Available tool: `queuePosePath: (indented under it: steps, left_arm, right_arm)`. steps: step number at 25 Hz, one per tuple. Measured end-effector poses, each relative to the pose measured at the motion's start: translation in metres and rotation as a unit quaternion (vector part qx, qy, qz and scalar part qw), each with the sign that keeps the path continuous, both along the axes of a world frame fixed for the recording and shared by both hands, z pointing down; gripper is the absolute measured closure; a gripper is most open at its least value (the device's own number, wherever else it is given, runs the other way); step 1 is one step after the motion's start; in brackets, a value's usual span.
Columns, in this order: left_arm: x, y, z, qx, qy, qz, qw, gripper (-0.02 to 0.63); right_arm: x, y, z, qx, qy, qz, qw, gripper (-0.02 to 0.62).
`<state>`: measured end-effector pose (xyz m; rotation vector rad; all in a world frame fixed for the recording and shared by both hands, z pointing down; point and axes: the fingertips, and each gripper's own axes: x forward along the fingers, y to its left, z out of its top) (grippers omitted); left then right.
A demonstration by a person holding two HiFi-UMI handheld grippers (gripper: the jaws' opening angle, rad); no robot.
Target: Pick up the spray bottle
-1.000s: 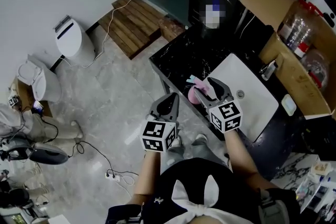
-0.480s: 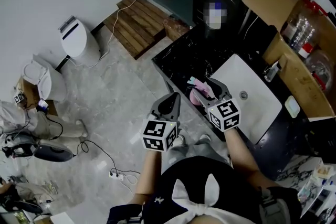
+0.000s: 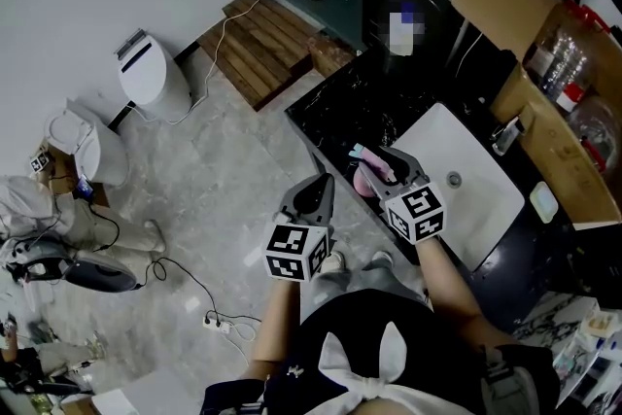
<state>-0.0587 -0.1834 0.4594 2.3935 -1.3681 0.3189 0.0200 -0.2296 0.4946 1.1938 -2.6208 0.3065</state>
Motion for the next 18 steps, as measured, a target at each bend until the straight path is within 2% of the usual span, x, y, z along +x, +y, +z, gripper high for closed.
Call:
queuePosePath:
  steps: [7,18]
  left_arm:
    - [-0.0036,0.0019,0.0001,-0.002,-0.007,-0.008,0.9999,0.578]
    - [-0.0054,0.0063,0.002,-0.002,-0.014,-0.013,0.9998,0.578]
  right_arm:
    - [-0.0026,0.0003,-0.0003,0.001,0.001,-0.007,1.0,0.475]
    - [-0.0049,0.0023,-0.0003,0.012,0.016,-0.018,1.0,0.494]
